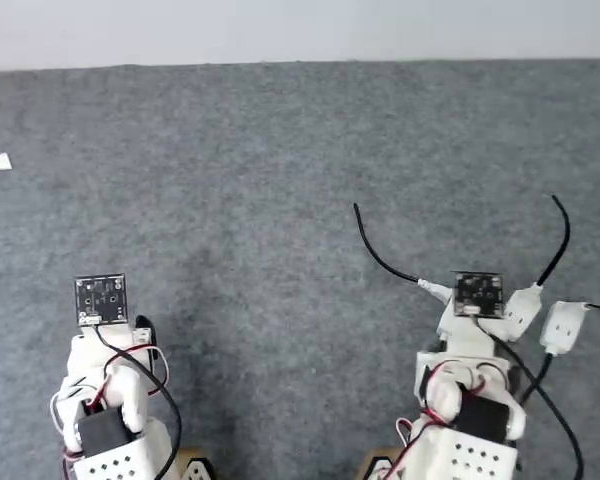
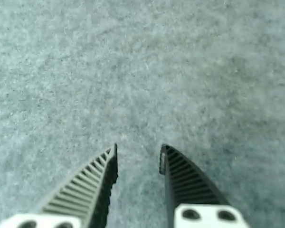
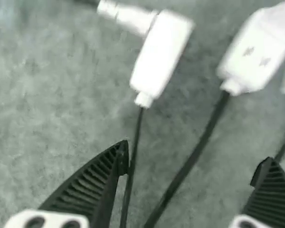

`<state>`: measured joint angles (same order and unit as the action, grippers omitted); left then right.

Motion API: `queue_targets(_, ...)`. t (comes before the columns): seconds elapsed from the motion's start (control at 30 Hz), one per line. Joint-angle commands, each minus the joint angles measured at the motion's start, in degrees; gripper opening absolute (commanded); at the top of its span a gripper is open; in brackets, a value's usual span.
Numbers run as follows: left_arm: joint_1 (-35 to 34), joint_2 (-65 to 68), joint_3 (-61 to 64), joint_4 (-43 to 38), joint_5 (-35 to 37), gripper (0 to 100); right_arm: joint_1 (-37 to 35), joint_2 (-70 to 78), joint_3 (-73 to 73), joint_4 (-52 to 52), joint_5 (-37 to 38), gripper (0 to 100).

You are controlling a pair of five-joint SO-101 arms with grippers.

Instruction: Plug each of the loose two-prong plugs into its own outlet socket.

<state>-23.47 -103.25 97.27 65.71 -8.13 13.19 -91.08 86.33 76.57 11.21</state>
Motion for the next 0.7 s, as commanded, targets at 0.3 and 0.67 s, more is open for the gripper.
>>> queue_targets(0.3,1.9,-0.9,-0.7,5.8,0.5,14,-8.6,-0.8,1.5,-2.1,3.1,3.5)
queue_targets(0.67,9.7,-0.8,-0.7,6.5,0.6,13,-31.3,-1.0,7.9,-6.1,1.5,6.5)
